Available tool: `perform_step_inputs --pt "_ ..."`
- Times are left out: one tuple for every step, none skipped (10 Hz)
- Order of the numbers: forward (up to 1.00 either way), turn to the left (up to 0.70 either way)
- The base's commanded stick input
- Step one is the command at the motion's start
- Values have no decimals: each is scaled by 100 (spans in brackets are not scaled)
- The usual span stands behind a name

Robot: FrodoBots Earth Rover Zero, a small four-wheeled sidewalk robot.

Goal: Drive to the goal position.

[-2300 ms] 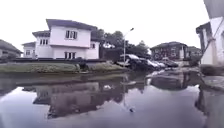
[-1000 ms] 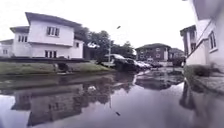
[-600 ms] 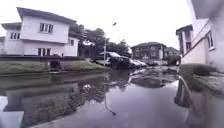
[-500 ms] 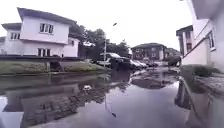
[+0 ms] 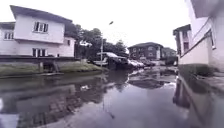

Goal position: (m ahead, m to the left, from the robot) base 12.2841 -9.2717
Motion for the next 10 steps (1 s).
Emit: perform_step_inputs --pt "70 -4" --pt "70 0" --pt "70 -7" --pt "70 -29" --pt "70 -35" --pt "70 -35" --pt "70 -35" --pt "70 -35" --pt "70 -35" --pt "70 -35"
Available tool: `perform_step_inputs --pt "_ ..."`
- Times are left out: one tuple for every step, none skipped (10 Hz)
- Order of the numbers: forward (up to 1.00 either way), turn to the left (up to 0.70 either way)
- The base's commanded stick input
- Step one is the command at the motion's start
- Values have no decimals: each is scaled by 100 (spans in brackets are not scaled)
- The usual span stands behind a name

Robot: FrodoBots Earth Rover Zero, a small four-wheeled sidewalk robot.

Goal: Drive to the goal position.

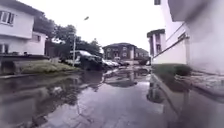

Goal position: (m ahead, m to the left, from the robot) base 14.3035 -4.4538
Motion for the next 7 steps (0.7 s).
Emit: perform_step_inputs --pt "70 -15" --pt "70 -4" --pt "70 0" --pt "70 0" --pt "70 0" --pt "70 0" --pt "70 0"
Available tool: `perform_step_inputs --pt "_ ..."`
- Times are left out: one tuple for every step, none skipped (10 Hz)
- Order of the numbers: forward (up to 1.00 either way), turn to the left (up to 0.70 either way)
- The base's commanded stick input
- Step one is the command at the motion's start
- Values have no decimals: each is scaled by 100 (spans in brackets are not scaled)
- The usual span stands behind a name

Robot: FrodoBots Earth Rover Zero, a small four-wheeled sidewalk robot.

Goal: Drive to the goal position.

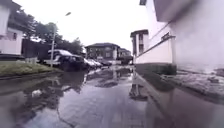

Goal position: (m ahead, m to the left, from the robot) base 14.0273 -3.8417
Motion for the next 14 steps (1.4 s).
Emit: perform_step_inputs --pt "70 -33" --pt "70 -35" --pt "70 -35" --pt "70 -19" --pt "70 0" --pt "70 0" --pt "70 0" --pt "70 0" --pt "70 0" --pt "70 0" --pt "70 0" --pt "70 0" --pt "70 0" --pt "70 0"
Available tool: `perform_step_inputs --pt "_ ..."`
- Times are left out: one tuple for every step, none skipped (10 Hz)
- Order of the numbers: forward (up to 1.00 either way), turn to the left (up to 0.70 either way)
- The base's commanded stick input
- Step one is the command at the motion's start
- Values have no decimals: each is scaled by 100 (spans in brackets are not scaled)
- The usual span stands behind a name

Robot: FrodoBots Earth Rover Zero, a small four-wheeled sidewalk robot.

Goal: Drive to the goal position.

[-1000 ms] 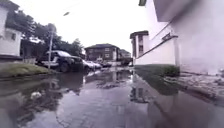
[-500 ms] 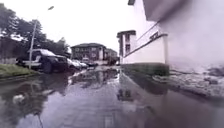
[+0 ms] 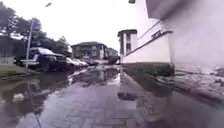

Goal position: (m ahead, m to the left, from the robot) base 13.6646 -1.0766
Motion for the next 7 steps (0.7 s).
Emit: perform_step_inputs --pt "70 0" --pt "70 0" --pt "70 0" --pt "70 0" --pt "70 0" --pt "70 0" --pt "70 0"
